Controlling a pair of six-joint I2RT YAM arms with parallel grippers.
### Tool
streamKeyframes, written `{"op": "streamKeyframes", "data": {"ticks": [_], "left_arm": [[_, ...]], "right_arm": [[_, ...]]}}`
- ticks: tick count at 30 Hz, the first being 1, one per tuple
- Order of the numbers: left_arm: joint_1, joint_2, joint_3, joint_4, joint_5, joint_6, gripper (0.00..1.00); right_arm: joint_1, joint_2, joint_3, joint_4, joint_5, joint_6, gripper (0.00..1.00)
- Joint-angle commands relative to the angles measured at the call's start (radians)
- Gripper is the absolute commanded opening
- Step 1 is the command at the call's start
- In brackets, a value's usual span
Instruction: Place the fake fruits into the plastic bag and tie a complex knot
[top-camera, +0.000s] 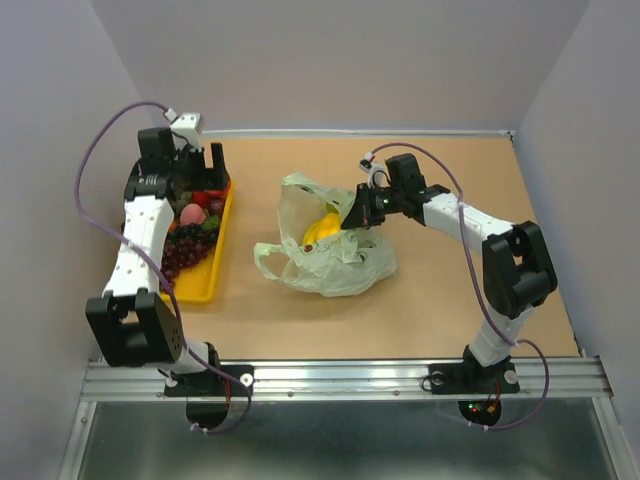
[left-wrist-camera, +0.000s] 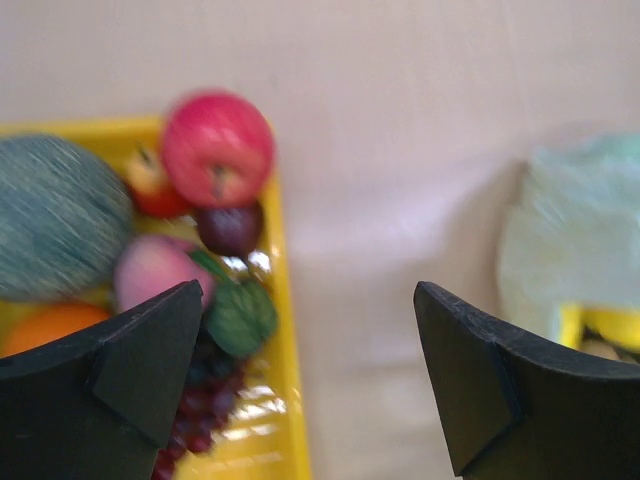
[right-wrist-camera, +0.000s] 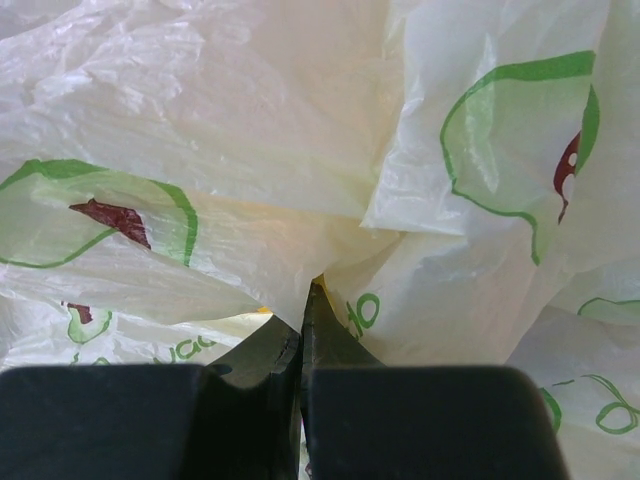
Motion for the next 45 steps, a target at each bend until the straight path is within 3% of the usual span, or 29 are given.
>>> {"op": "streamKeyframes", "data": {"ticks": [1,5,10,19,28,36,43,45], "left_arm": [[0.002,0.178,0.193,0.158,-0.237,0.098,0.99],[0.002,0.359,0.371,0.130,-0.307,0.104,0.99],[0.000,0.516,0.477,0.089,-0.249,0.084,0.99],[-0.004,0.562,0.416,0.130,-0.159,0.073,0.99],[-0.007,0.580,0.315,0.138,-0.170,0.081,0.98],[-0.007,0.559,0.270,0.149,-0.184,0.084,0.82],[0.006,0.447,0.299,0.113,-0.094,0.067,0.51],[0.011,0.390,0.278,0.095,-0.046,0.059,0.48]], "right_arm": [[0.001,0.001,0.036,0.036,0.007,-0.006,0.00],[0.001,0.007,0.039,0.035,0.004,-0.011,0.00],[0.001,0.004,0.030,0.035,0.004,-0.023,0.00],[0.001,-0.001,0.016,0.035,0.004,-0.031,0.00],[0.002,0.010,0.022,0.035,0.001,-0.034,0.00],[0.001,0.010,0.025,0.035,0.005,-0.034,0.00],[0.001,-0.005,0.021,0.033,0.017,-0.037,0.00],[0.001,-0.010,0.018,0.035,0.021,-0.037,0.00]]}}
